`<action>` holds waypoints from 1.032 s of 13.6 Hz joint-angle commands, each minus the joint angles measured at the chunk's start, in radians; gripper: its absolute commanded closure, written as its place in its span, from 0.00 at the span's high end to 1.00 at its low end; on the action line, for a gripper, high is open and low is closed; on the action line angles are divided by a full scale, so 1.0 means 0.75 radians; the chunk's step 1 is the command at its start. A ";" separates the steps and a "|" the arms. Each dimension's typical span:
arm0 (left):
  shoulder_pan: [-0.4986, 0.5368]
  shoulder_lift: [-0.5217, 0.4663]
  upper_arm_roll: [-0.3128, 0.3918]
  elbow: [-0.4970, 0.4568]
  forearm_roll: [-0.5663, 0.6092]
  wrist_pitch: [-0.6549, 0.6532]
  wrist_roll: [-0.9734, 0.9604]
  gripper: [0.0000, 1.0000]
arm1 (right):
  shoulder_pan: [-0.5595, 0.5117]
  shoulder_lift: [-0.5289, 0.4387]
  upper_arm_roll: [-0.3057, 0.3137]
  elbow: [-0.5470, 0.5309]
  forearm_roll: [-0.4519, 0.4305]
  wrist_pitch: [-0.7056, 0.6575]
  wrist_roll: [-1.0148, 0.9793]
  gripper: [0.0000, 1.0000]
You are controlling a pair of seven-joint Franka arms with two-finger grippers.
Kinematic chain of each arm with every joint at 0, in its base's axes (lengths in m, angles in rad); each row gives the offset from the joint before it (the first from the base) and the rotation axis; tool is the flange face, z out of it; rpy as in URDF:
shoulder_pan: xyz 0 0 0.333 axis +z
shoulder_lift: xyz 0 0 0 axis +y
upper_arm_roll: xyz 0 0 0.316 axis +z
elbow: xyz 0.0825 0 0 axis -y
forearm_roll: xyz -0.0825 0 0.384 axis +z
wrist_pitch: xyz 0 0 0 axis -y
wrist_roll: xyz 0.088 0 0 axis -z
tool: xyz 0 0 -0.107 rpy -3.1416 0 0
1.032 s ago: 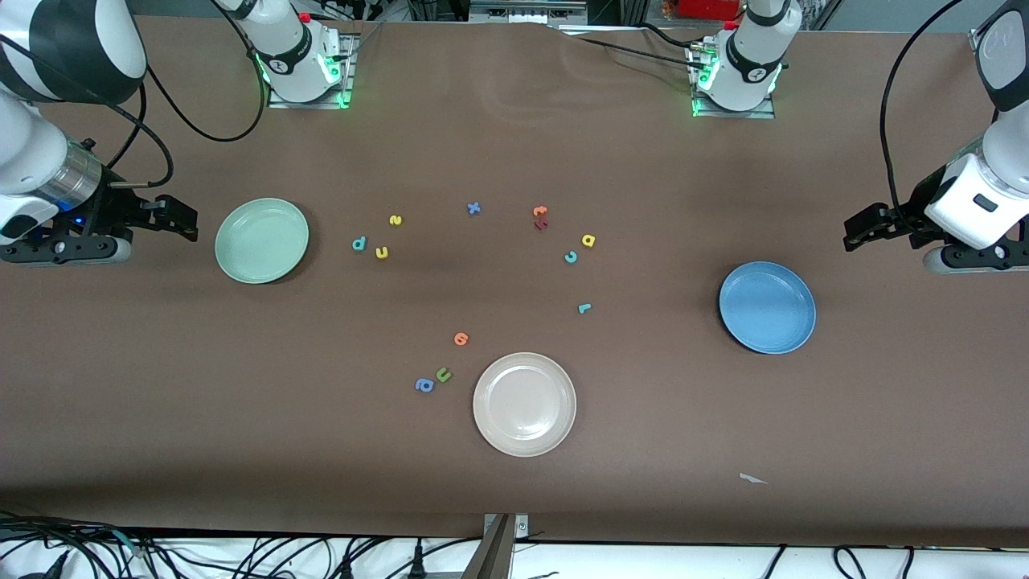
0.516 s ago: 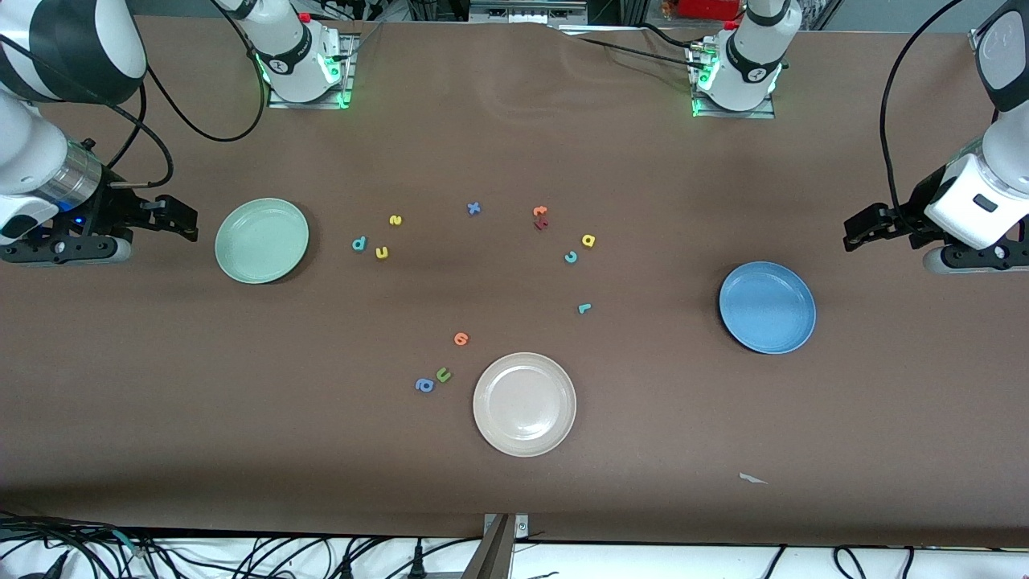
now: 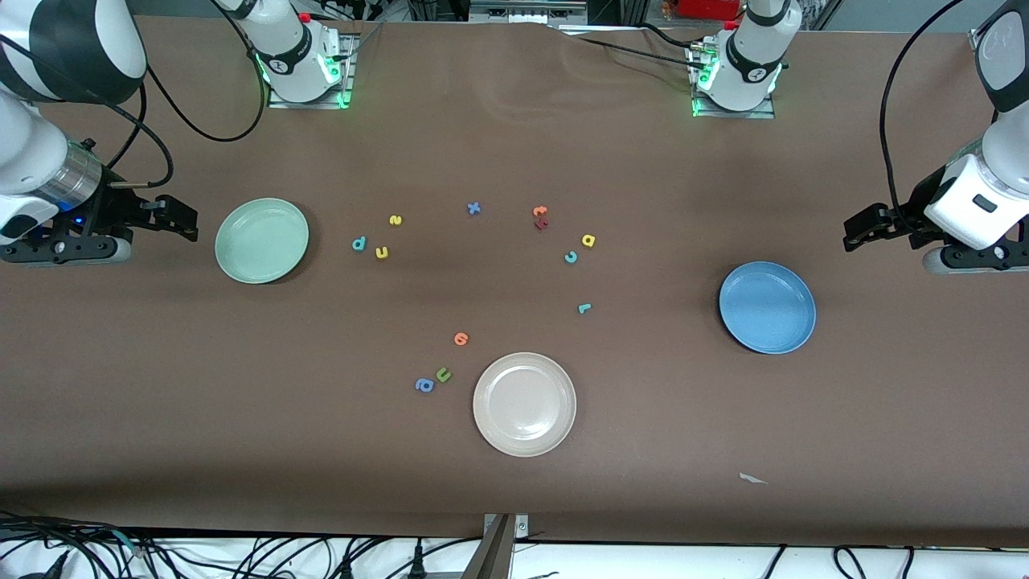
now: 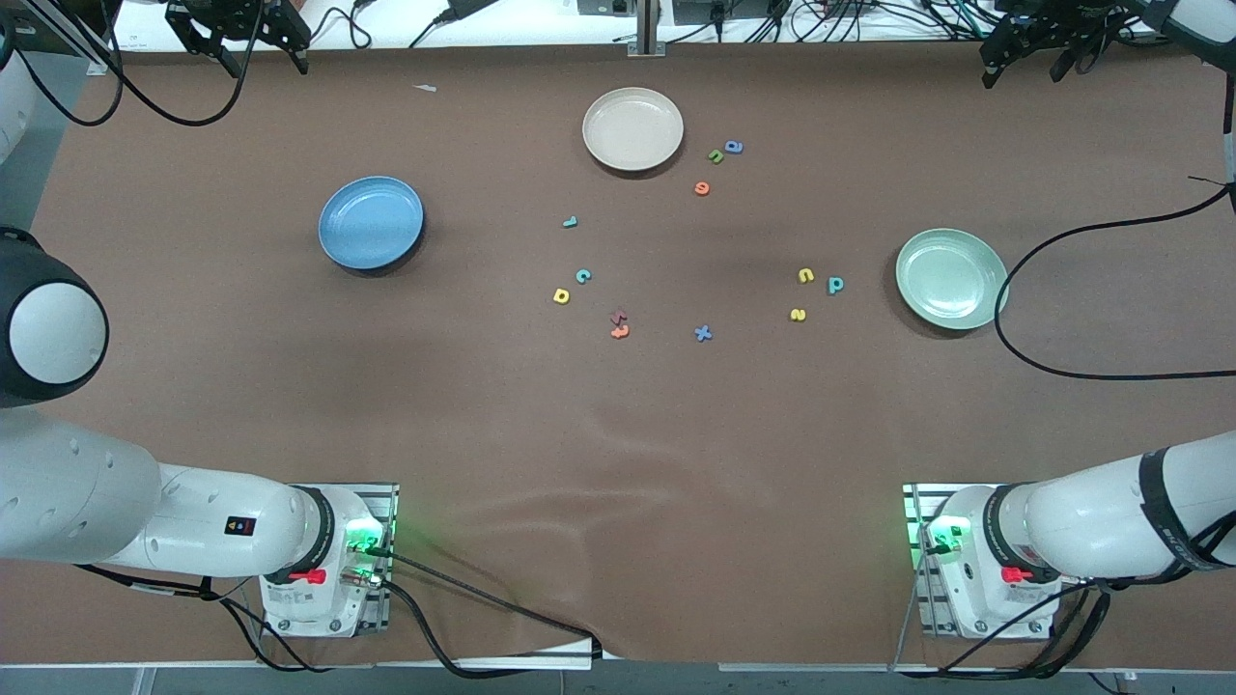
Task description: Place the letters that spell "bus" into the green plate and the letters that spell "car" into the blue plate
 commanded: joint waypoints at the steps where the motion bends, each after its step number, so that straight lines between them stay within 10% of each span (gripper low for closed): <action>1: -0.003 -0.002 0.004 0.006 0.028 -0.015 0.022 1.00 | 0.006 0.010 0.001 0.031 -0.012 -0.029 0.020 1.00; 14: -0.005 -0.002 0.002 -0.006 0.028 -0.015 0.022 1.00 | 0.006 0.010 0.001 0.023 -0.010 -0.035 0.050 1.00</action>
